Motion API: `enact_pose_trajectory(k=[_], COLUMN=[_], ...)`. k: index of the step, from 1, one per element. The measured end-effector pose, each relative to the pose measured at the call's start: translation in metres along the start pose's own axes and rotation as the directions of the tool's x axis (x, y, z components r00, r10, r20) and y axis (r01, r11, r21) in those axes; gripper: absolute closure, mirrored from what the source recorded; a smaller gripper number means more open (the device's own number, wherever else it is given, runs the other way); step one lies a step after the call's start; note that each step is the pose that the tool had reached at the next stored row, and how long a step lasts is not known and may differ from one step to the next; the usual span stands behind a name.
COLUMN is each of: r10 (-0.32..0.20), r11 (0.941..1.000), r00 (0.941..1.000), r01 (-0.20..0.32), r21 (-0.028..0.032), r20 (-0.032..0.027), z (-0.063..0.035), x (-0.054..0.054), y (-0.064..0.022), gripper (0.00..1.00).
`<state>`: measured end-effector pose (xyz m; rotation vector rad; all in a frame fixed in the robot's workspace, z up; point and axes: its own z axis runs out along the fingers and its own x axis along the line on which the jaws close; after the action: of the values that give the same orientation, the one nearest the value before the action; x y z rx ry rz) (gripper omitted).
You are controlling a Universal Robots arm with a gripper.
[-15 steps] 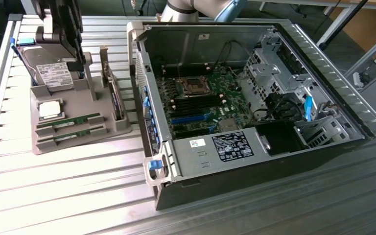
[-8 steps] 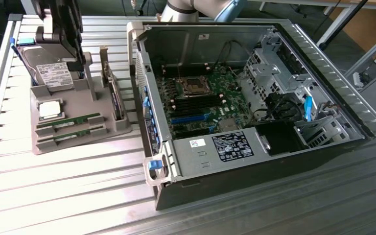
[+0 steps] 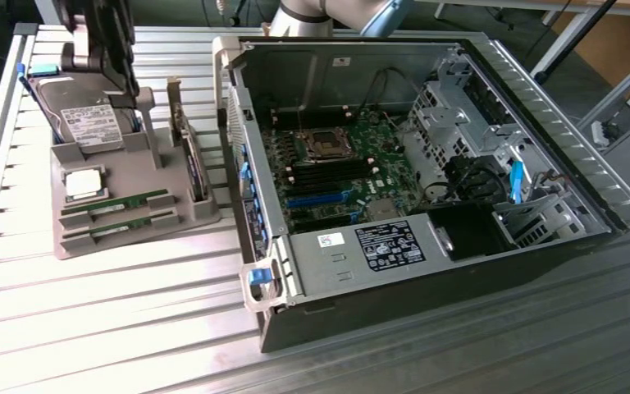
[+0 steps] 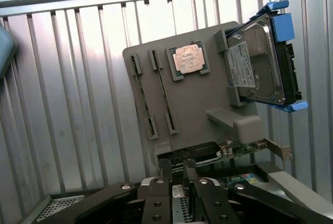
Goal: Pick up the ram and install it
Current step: 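Pick up the ram and move it above insertion slot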
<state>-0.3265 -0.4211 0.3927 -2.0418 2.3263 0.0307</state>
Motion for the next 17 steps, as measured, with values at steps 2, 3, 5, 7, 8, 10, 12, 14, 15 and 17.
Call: enact_pose_trajectory(k=[2, 3, 5, 7, 8, 10, 12, 14, 15, 17], r10=[0.002, 0.002, -0.024, -0.076, -0.076, -0.076, -0.076, -0.076, -0.076, -0.076], r11=[0.999, 0.999, 0.9987, 0.996, 0.996, 0.996, 0.996, 0.996, 0.996, 0.996], r00=[1.0, 1.0, 0.9997, 0.9971, 0.9971, 0.9971, 0.9971, 0.9971, 0.9971, 0.9971], r01=[-0.002, -0.002, 0.024, 0.076, 0.076, 0.076, 0.076, 0.076, 0.076, 0.076], r21=[-0.0437, -0.0439, -0.0452, -0.0477, -0.0477, -0.0477, -0.0477, -0.0477, -0.0477, -0.0477], r20=[-0.0055, -0.0056, -0.0052, -0.0043, -0.0044, -0.0044, -0.0043, -0.0044, -0.0043, -0.0043], z=[0.0007, 0.0007, 0.0007, 0.0006, 0.0007, 0.0011, 0.0022, 0.0032, 0.0035, 0.004], x=[0.0, 0.0, 0.0, 0.0, 0.0, 0.0, 0.0001, 0.0001, 0.0001, 0.0002], y=[0.0001, 0.0001, 0.0, 0.0, 0.0, 0.0, 0.0, 0.0, 0.0001, 0.0001], gripper=[0.78, 0.78, 0.78, 0.78, 0.78, 0.78, 0.78, 0.78, 0.78, 0.78])
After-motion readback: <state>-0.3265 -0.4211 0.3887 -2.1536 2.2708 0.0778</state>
